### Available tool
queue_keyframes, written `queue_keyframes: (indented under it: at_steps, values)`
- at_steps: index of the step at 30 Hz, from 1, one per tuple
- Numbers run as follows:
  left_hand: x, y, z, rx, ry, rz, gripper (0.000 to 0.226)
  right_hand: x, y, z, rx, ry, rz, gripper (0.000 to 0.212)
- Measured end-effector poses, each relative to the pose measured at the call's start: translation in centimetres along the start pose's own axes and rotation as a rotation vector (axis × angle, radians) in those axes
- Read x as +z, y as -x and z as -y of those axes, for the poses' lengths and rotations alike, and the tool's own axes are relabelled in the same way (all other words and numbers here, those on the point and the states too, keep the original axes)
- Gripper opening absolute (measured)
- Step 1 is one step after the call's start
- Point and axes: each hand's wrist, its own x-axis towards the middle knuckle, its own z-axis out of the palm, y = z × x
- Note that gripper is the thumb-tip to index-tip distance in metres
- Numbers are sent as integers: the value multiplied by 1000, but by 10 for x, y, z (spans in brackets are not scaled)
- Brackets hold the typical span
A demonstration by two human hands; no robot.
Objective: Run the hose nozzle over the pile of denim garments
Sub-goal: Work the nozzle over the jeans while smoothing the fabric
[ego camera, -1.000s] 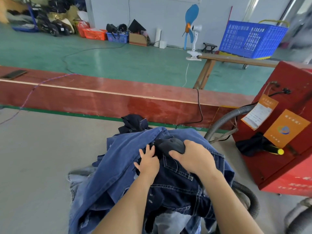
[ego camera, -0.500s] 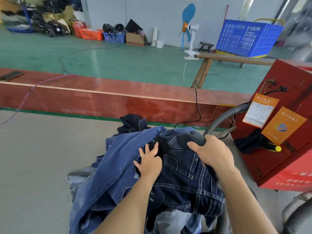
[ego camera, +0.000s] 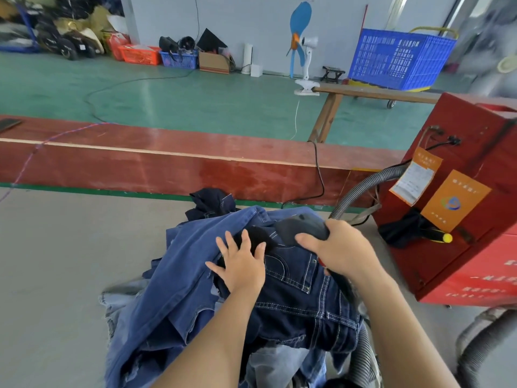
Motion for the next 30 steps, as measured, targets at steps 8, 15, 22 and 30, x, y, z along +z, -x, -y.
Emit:
queue_keyframes:
  at_steps: [8,15,22,30]
  values:
    - [4,-4,3,-33,-25,77,69,14,-6,9,-35,138,38,37]
    - [8,-14,8,-23,-6,148,71,31,-15,13,-47,205,32,35]
    - [11,-17,13,-21,11,157,68,49,-19,27,-77,188,44,35]
    - [9,-15,12,-2,10,151,72,29,-23,28,-89,-57,-185,32]
